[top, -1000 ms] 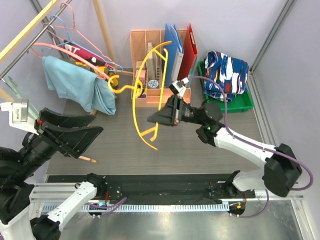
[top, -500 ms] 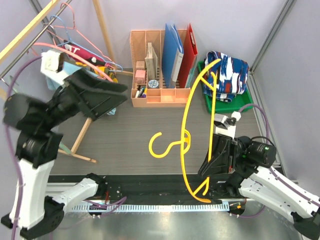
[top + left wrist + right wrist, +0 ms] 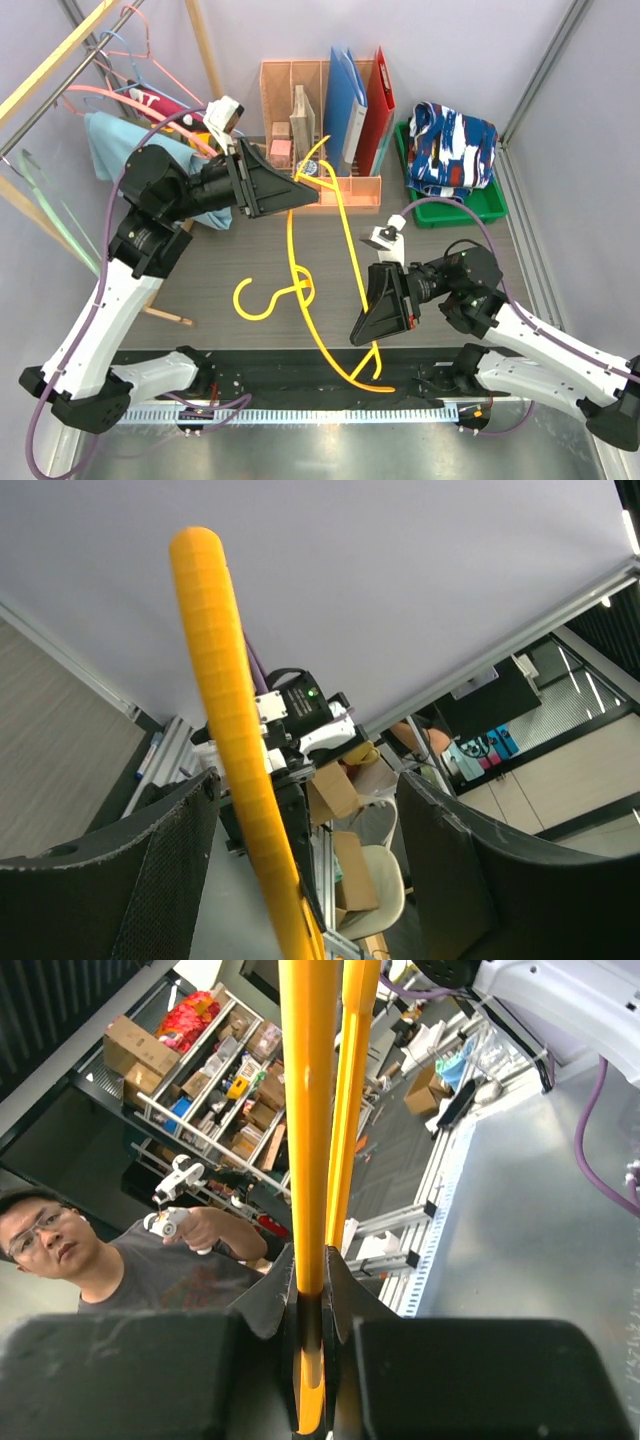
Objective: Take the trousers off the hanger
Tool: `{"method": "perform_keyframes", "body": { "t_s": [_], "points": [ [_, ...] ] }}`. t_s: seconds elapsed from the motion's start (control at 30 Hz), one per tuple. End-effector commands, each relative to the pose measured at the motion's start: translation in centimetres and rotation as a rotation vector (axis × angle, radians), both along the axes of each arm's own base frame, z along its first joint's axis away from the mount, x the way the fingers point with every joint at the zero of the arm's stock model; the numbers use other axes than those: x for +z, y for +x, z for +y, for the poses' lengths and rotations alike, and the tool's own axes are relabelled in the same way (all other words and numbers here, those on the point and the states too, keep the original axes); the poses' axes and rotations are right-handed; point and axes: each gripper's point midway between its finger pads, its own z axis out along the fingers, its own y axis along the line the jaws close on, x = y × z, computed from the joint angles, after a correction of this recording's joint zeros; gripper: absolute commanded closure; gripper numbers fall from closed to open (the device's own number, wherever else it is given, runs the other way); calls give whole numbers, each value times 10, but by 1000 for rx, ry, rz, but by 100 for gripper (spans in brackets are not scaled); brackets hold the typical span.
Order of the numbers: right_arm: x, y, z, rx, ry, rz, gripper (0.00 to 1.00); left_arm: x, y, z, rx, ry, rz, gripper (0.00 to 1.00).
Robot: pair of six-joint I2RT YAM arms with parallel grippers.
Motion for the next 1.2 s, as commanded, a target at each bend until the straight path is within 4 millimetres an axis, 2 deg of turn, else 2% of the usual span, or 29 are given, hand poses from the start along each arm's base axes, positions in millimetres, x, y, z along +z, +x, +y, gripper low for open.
{"method": "perform_keyframes", "body": {
  "t_s": [0.0,0.07,0.1,0.13,0.17,0.23,0.27,0.3,0.33,0.37,0.4,0.43,0.47,0.5,0.57,0.6,0.67,0.7,0.73,0.77,0.8,0.83,0.9,0.93,0.97,1.03,1.07,1.13,1.17],
  "points": [
    [7,-4,2,17,5,-82,99,6,-24,4,-32,-34,-61,32],
    [8,-3,3,17,-5,-82,99,0,-26,8,3,-15,-62,38],
    [9,-3,3,17,-5,-89,99,-3,-27,9,13,0,-58,45],
    [6,-2,4,18,-10,-97,99,-15,-25,10,34,37,-18,50],
    [7,-3,4,15,-19,-98,99,-16,-25,14,62,44,-19,54],
    [1,3,9,-8,-29,-144,99,-27,-22,19,111,83,10,72],
    [-5,6,11,-23,-105,-117,99,-26,-18,25,165,81,21,83],
    [-10,10,13,-46,-141,-126,99,-32,-16,27,193,98,51,100],
    [-22,17,17,-78,-165,-193,99,-33,-14,31,221,101,67,99],
    [-30,24,16,-132,-262,-162,96,-32,-14,37,258,93,76,99],
    [-36,30,17,-167,-305,-180,80,-35,-5,43,333,94,118,100],
    [-44,40,16,-228,-362,-199,73,-37,-2,49,378,92,136,100],
    [-63,60,9,-351,-502,-247,66,-38,2,55,418,91,152,99],
    [-73,75,3,-438,-586,-275,52,-43,9,69,518,101,185,100],
    [-93,95,-22,-566,-768,-339,41,-47,13,84,608,92,239,99],
    [-105,126,-40,-740,-878,-392,34,-52,14,94,659,94,269,99],
    [-117,148,-69,-879,-1031,-448,29,-55,24,110,772,67,316,99],
    [-124,165,-82,-953,-1117,-506,26,-59,24,116,802,75,339,99],
    [-126,172,-87,-982,-1157,-544,25,-61,30,125,864,75,355,100],
    [-124,180,-90,-1015,-1185,-578,24,-63,33,129,895,74,376,100],
    [-123,197,-99,-1094,-1251,-648,22,-68,34,134,924,89,398,100],
    [-120,201,-97,-1111,-1262,-699,21,-66,36,140,958,78,407,100],
    [-96,215,-89,-1206,-1208,-786,20,-70,42,154,1045,70,427,100],
    [-83,223,-91,-1267,-1202,-860,19,-70,44,159,1070,67,434,100],
    [-63,229,-80,-1322,-1110,-874,18,-72,48,165,1114,68,438,100],
    [-35,234,-76,-1356,-1006,-936,17,-74,49,168,1135,75,443,100],
    [-11,237,-67,-1406,-895,-927,16,-74,50,169,1144,74,446,100],
    [14,238,-62,-1411,-793,-995,13,-75,51,171,1155,80,450,100],
    [33,234,-52,-1377,-685,-1062,11,-76,50,171,1155,82,450,100]
  ]
}}
